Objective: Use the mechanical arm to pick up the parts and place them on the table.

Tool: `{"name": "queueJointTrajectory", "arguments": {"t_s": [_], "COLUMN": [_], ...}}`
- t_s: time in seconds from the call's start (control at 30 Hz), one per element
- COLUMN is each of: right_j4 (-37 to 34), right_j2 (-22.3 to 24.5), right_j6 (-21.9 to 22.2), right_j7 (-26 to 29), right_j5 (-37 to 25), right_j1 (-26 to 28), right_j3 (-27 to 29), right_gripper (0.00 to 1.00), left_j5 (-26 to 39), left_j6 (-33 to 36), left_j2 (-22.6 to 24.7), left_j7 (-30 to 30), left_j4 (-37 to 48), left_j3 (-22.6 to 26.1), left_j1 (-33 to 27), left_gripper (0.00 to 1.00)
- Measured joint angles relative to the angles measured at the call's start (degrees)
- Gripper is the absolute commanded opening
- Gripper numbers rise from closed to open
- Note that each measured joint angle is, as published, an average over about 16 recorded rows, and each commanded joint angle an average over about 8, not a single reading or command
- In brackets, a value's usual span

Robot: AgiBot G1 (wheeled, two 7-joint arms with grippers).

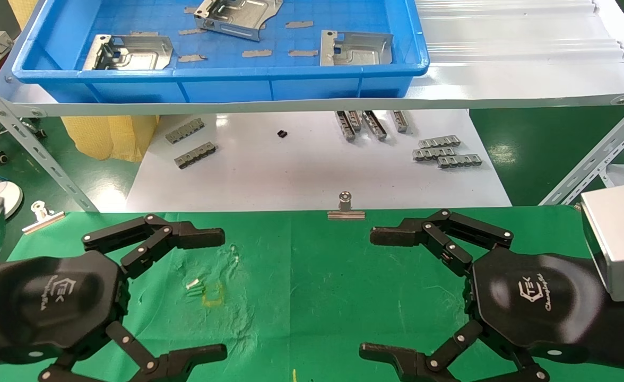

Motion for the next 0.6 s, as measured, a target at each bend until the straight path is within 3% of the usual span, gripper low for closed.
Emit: {"name": "queueJointTrajectory", "arguments": {"t_s": [0.07,0.13,0.2,0.23,0.6], "right_j4": [0.0,0.0,0.0,0.0,0.0], "right_j2": [0.0,0.0,0.0,0.0,0.0], "right_j6": [0.0,0.0,0.0,0.0,0.0], "right_j7": [0.0,0.0,0.0,0.0,0.0], "right_j5": [0.0,0.0,0.0,0.0,0.0], "right_j1": [0.0,0.0,0.0,0.0,0.0], "right_j3": [0.0,0.0,0.0,0.0,0.0], "right_gripper": [0.38,0.29,0.04,0.00,0.00], "left_j5": [0.0,0.0,0.0,0.0,0.0], "left_j6": [0.0,0.0,0.0,0.0,0.0], "left_j2": [0.0,0.0,0.0,0.0,0.0], "left_j7": [0.0,0.0,0.0,0.0,0.0], "left_j4": [0.0,0.0,0.0,0.0,0.0], "left_j3": [0.0,0.0,0.0,0.0,0.0], "left_j1": [0.0,0.0,0.0,0.0,0.0], "left_gripper": [1.00,1.00,1.00,1.00,1.00]}}
